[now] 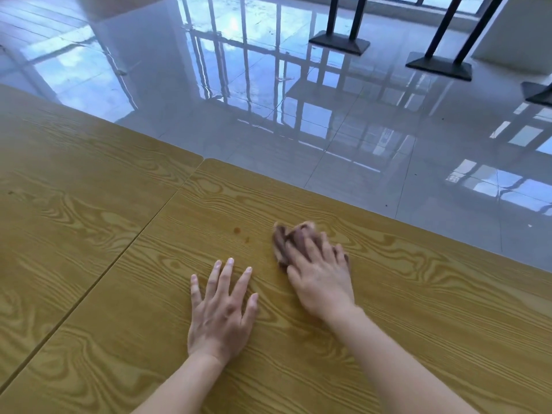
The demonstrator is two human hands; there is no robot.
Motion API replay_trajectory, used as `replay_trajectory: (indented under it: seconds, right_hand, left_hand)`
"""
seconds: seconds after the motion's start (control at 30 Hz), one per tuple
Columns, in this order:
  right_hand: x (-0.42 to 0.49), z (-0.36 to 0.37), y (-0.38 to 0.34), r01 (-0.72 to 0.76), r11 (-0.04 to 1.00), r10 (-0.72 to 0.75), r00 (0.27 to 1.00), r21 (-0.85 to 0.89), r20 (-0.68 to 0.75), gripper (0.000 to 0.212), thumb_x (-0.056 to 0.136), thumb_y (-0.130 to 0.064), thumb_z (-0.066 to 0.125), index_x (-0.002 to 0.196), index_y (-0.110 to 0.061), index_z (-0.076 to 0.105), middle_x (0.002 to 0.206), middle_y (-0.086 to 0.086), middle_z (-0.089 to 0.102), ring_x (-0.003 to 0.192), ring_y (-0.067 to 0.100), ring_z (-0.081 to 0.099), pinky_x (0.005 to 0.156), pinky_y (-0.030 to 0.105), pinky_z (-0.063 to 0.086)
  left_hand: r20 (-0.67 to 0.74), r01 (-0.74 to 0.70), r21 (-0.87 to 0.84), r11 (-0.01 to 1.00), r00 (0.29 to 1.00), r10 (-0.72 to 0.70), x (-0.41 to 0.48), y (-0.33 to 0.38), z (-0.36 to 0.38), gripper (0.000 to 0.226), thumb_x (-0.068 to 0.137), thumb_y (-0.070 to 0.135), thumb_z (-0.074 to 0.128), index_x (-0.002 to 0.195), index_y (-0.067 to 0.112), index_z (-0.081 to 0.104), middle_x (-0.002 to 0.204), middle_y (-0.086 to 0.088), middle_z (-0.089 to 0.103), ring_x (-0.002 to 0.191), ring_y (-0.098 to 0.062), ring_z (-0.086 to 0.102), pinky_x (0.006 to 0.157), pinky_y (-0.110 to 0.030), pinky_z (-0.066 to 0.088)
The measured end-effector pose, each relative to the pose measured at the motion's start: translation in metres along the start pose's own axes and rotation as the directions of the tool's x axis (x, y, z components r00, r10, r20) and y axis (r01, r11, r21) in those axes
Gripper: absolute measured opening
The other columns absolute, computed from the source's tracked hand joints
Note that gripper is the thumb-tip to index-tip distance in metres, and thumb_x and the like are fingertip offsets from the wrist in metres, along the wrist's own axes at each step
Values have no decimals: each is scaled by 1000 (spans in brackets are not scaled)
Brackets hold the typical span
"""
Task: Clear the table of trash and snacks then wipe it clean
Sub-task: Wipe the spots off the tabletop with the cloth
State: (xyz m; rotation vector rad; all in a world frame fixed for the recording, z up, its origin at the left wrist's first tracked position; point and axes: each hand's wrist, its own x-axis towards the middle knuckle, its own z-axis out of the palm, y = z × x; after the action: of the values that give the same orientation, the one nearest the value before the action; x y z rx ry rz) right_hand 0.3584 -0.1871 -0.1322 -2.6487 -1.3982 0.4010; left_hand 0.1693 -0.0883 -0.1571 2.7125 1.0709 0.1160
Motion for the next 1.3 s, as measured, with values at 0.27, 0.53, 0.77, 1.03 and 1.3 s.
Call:
replay_trajectory:
  seconds: [0.27, 0.53, 0.77, 1.03, 1.3]
  right_hand:
    - [-60, 5, 56, -38, 994, 32, 998, -106, -57, 61, 97, -55, 16, 154, -43, -2, 163, -13, -16, 151, 19, -11, 121, 44, -2]
    - [-53, 18, -30, 211, 977, -210, 977, -36, 24, 60, 100, -56, 17, 153, -43, -6, 162, -13, -21, 149, 21, -22, 119, 50, -8]
    - [31, -1, 0, -201, 980, 201, 979, -7, -25, 60, 99, -55, 12, 155, -39, -1, 162, -10, -21, 150, 23, -17, 121, 48, -7]
    - [-56, 23, -54, 366, 928, -365, 931, -73, 24, 60, 98, -54, 31, 153, -48, 6, 164, -17, -4, 152, 19, -5, 120, 49, 4]
    - [83, 1, -50, -155, 988, 156, 987, 23, -25, 60, 96, -56, 13, 154, -43, 1, 164, -11, -15, 150, 21, -16, 121, 48, -8]
  left_hand:
    - [-31, -3, -37, 999, 1000, 2, 0, -1, 2, 55, 96, 51, 27, 141, 27, 46, 156, -5, 32, 148, -21, 15, 118, -60, 4]
    - [-6, -48, -72, 996, 999, 48, 5, -21, -15, 56, 90, 54, 28, 138, 35, 48, 155, 6, 36, 146, -11, 18, 119, -50, 10]
    - [57, 36, 85, 996, 998, -41, 2, -90, -21, 57, 90, 71, 13, 145, 60, -2, 163, 7, -7, 148, -21, -14, 114, -62, -11]
    - [14, 47, 69, 997, 999, -48, 2, -91, -22, 64, 89, 70, 27, 148, 47, 22, 163, 6, 13, 150, -22, 1, 116, -64, 4]
    - [-46, 132, -1, 991, 990, -132, 3, -92, -22, 65, 88, 63, 36, 145, 31, 40, 158, -3, 28, 149, -22, 12, 118, -60, 8]
